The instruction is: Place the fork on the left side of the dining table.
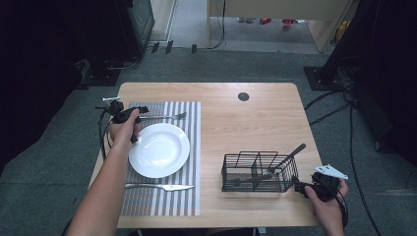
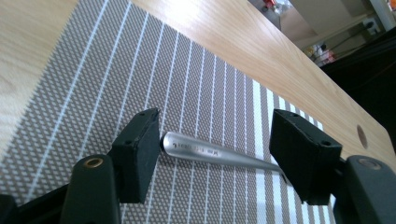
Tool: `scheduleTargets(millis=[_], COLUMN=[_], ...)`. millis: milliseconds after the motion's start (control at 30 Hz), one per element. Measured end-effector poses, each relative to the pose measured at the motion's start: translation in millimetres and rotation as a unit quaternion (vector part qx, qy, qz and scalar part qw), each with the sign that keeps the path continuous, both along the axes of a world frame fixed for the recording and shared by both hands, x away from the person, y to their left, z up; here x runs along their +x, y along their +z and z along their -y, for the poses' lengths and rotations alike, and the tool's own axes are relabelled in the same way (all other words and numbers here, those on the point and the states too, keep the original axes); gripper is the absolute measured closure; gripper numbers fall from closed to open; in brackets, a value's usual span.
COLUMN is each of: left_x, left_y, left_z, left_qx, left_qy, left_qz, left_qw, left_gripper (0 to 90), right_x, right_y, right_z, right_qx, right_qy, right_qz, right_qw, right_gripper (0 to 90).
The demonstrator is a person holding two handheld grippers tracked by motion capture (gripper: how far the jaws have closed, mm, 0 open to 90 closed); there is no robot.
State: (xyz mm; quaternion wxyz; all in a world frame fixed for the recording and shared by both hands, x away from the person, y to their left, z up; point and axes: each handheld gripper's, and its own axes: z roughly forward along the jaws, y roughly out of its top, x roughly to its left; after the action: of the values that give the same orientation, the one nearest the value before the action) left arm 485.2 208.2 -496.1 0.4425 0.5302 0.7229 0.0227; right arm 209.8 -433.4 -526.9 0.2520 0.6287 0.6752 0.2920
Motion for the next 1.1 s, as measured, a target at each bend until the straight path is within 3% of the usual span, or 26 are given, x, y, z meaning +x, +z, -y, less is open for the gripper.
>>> scheduleTargets(millis=[300,500,733,900,1000,1100], left_x=[-0.7,-10.8,-30.5,-43.0,-51.8,-59.7], left_y=[8.5,14.9,28.3,38.3,44.0,48.5], left_z=[-2.2,-4.0,-4.7,-6.9,-7.1,-8.8], left_qx=[0.015,0.019,0.029,0.030,0.059,0.061], left_qy=[-0.007,-0.014,-0.040,-0.050,-0.061,-0.070], left_qz=[0.015,0.045,0.098,0.118,0.125,0.129], left_qw=[0.9997,0.9987,0.9940,0.9913,0.9885,0.9873], left_gripper=[34.0,31.4,28.1,23.3,19.1,16.0], right_x=[0.0,0.0,0.1,0.1,0.2,0.2], right_y=[0.0,0.0,0.0,0.0,0.1,0.1], right_z=[0.1,0.0,-0.1,-0.2,-0.2,-0.2], right_qx=[0.000,0.000,0.000,0.000,0.000,0.000], right_qy=[0.000,0.000,0.000,-0.001,-0.001,-0.001], right_qz=[0.000,0.000,0.000,-0.001,-0.001,-0.001], right_qw=[1.0000,1.0000,1.0000,1.0000,1.0000,1.0000], right_gripper=[0.8,0.8,0.8,0.8,0.8,0.8])
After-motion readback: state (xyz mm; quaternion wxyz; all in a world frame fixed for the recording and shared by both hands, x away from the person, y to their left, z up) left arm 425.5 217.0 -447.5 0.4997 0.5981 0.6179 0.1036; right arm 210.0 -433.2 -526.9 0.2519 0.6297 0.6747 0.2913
